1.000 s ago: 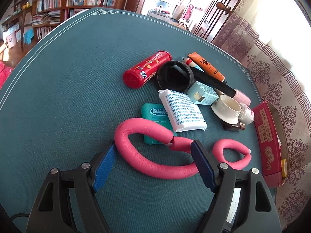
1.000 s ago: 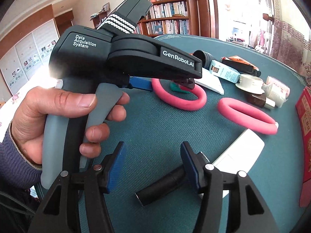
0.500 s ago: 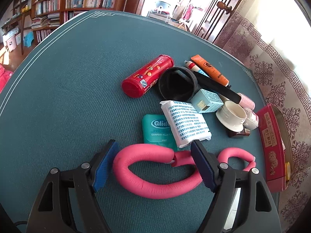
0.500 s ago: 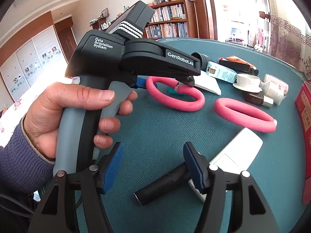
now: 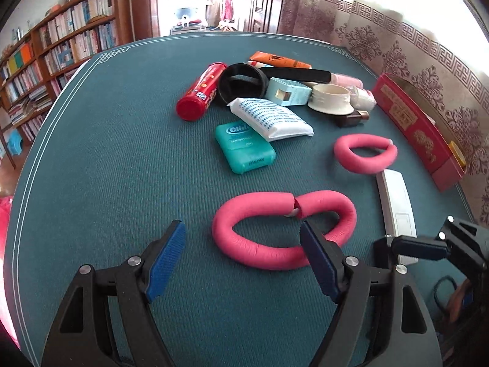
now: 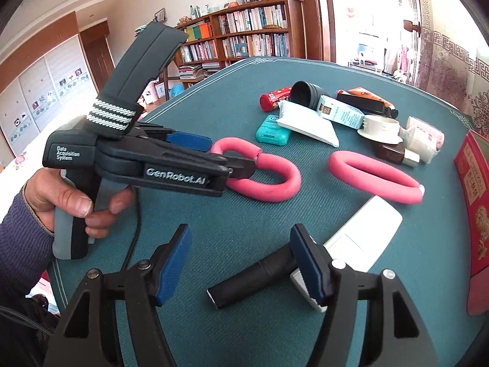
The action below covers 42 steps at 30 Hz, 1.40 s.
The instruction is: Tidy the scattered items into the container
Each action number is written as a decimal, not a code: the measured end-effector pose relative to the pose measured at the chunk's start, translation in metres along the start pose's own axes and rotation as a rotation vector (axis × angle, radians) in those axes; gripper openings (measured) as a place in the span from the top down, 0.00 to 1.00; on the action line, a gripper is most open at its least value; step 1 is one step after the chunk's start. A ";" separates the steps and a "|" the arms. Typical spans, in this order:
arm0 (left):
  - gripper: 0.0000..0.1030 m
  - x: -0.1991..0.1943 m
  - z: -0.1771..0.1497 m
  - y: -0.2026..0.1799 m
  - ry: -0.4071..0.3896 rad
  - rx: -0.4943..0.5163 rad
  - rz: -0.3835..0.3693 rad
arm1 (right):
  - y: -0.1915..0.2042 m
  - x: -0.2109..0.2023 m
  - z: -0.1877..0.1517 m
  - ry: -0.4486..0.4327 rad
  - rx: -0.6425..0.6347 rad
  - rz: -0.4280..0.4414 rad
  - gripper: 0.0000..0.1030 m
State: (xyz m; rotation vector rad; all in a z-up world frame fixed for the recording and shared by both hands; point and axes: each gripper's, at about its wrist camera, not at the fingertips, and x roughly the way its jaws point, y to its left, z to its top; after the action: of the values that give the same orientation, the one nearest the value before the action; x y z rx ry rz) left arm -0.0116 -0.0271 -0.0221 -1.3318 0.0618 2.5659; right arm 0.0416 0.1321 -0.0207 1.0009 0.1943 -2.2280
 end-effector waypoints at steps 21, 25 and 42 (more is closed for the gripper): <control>0.22 -0.003 0.004 -0.013 -0.058 0.135 -0.048 | 0.010 -0.002 -0.026 0.087 0.215 -0.054 0.30; 0.22 -0.001 0.000 -0.010 -0.052 0.131 -0.100 | 0.010 0.007 -0.018 0.100 0.211 -0.137 0.31; 0.22 -0.024 -0.048 -0.045 -0.002 0.429 -0.129 | -0.023 -0.023 -0.038 0.080 0.242 -0.264 0.31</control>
State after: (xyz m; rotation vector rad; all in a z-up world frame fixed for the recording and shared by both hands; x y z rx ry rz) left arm 0.0508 0.0046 -0.0269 -1.1282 0.4797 2.2747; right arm 0.0606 0.1766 -0.0342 1.2567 0.0978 -2.4964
